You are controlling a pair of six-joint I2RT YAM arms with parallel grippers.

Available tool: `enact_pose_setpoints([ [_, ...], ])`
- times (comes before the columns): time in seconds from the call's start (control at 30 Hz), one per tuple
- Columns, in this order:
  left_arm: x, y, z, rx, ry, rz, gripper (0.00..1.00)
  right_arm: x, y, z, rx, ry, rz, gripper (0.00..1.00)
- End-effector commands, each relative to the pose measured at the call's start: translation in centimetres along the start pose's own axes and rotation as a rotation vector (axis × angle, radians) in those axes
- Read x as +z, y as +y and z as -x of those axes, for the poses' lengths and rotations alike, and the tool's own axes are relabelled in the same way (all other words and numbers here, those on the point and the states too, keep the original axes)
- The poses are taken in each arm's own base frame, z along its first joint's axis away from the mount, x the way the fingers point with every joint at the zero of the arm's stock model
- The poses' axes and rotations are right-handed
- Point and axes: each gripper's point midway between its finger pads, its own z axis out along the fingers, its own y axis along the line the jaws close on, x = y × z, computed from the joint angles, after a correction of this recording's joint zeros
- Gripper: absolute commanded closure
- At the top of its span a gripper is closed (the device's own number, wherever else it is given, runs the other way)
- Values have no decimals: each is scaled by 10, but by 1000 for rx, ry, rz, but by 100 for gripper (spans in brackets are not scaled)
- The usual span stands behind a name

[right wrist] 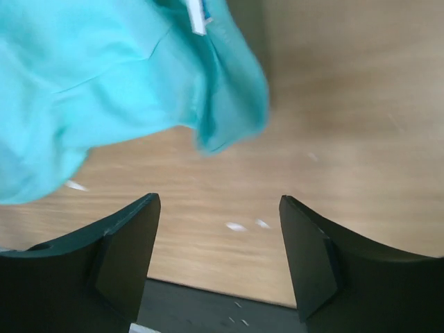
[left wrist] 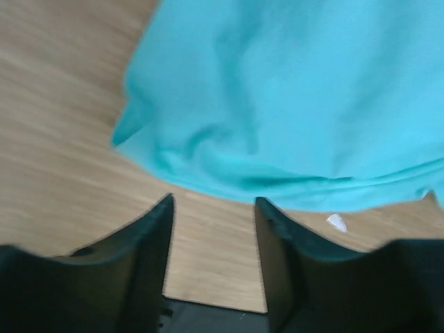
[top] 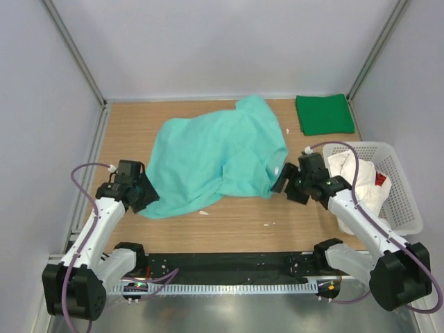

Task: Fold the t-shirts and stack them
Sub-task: Flatten the tshirt out

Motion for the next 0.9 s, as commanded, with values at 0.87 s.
enact_pose_setpoints([
  [0.87, 79, -95, 17, 80, 160, -282, 42, 143, -16, 68, -112, -60, -193, 38],
])
